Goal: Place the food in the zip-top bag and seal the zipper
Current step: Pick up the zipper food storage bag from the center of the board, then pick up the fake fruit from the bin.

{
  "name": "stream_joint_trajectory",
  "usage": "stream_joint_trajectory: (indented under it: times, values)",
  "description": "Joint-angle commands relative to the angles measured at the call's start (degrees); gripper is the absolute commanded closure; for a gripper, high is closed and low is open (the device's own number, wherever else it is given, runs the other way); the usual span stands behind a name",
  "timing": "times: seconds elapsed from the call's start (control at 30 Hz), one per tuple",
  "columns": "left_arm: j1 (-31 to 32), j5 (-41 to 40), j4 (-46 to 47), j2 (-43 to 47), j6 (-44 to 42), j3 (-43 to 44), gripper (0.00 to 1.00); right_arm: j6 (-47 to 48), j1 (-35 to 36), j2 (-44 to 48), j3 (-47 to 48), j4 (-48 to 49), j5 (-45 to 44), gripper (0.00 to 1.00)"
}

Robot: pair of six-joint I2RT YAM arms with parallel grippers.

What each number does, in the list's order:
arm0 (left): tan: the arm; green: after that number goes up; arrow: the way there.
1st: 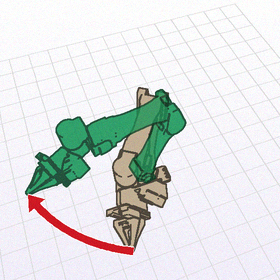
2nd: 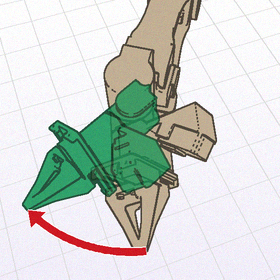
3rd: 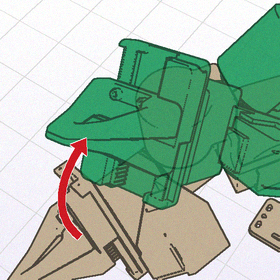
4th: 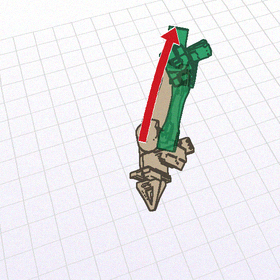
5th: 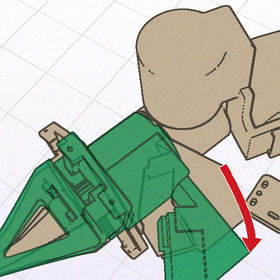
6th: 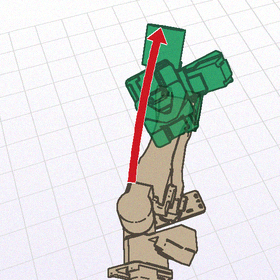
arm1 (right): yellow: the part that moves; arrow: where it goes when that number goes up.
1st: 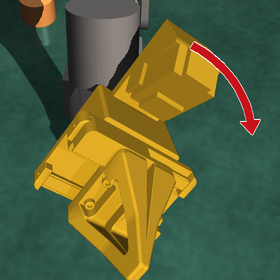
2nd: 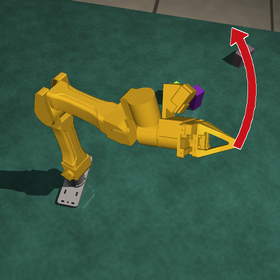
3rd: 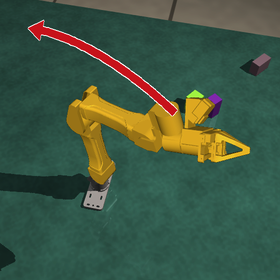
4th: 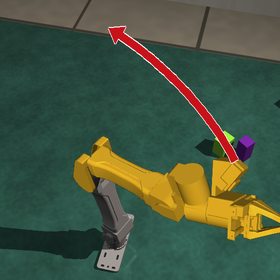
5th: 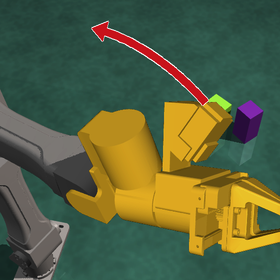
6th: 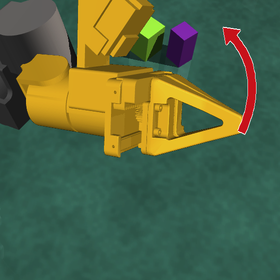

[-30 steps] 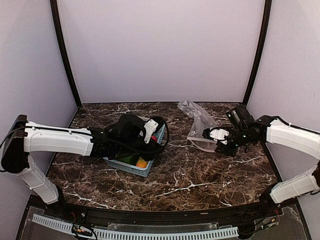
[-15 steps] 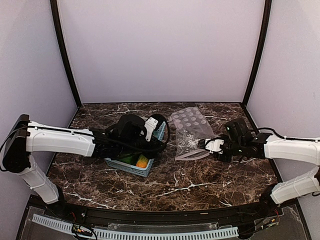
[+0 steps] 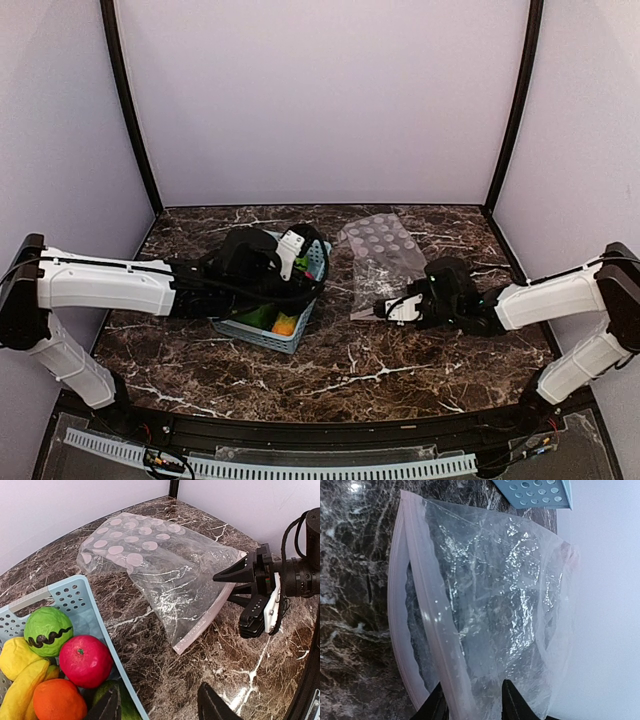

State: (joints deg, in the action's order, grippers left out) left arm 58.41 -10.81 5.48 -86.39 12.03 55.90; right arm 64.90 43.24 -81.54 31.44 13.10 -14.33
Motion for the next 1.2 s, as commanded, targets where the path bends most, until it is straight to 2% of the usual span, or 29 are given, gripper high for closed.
stream_joint_trajectory:
  times: [0.0, 0.13, 0.23, 0.33, 0.53, 0.8, 0.93, 1.17]
  values:
    - [0.2, -1.8, -1.3, 4.1, 0.2, -1.5, 0.49, 2.9, 0.9, -1.9, -0.8, 13.1, -6.3, 0.72]
    - [0.2, -4.8, -4.1, 5.1, 1.0, -1.8, 0.48, -0.4, 0.3, 2.8, 2.0, 8.5, -4.2, 0.92]
    - [-0.1, -7.7, -9.1, 5.2, 2.3, -1.1, 0.41, -5.1, -1.4, 5.5, 6.3, -0.3, -1.0, 1.0]
    - [-1.3, -9.1, -13.5, 5.1, 5.6, -0.1, 0.38, -8.8, -4.3, 5.9, 11.4, -6.5, 0.7, 1.0]
    - [-4.8, -7.0, -18.8, 5.5, 8.7, 0.7, 0.37, -14.1, -14.3, 3.1, 19.6, -12.7, 3.9, 1.0]
    - [-8.3, -3.7, -24.1, 4.9, 9.0, 1.9, 0.37, -19.6, -29.9, 1.0, 34.3, -15.2, -0.4, 1.0]
    - [-9.1, -2.6, -28.1, 2.4, 7.8, 5.6, 0.35, -21.5, -29.2, 3.7, 35.9, -17.5, 0.8, 1.0]
    - [-12.1, 0.1, -33.6, -3.9, 7.0, 12.4, 0.29, -29.4, -20.9, 0.6, 28.0, -25.7, 10.2, 1.0]
